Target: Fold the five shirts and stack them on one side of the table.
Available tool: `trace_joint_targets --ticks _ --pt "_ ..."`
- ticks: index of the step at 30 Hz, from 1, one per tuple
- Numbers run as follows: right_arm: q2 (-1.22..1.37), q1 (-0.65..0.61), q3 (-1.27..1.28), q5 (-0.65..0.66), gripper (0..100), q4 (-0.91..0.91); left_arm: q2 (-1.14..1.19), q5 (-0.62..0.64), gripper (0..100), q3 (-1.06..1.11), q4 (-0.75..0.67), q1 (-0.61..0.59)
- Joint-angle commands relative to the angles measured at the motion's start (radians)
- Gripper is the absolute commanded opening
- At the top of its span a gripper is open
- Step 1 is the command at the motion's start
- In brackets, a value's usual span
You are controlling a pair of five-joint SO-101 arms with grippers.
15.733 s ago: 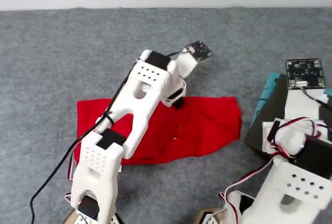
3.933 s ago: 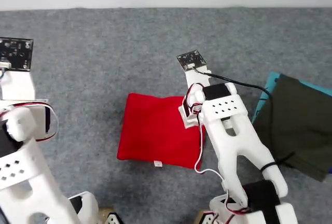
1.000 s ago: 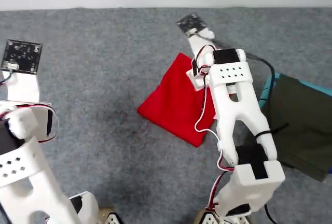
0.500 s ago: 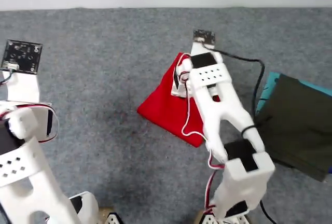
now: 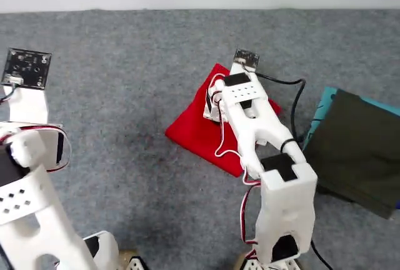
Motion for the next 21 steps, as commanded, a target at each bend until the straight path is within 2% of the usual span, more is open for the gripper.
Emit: trace_joint_targets --ticks 1,5,11,21 --pt "0.045 0.015 -0.061 -0.035 38.1 -0.054 -0.015 -0.009 1 -0.005 0.018 -0.005" --pt "0.104 0.038 -0.063 -0.037 25.2 -0.054 -0.015 -0.011 1 -0.005 0.018 -0.005" --pt "0.099 0.077 -0.063 -0.021 0.2 -0.018 -0.014 -0.011 1 -0.005 0.017 -0.005" --pt "-0.216 0.099 -0.063 0.279 0.9 0.136 -0.015 -0.066 1 -0.005 0.017 -0.005"
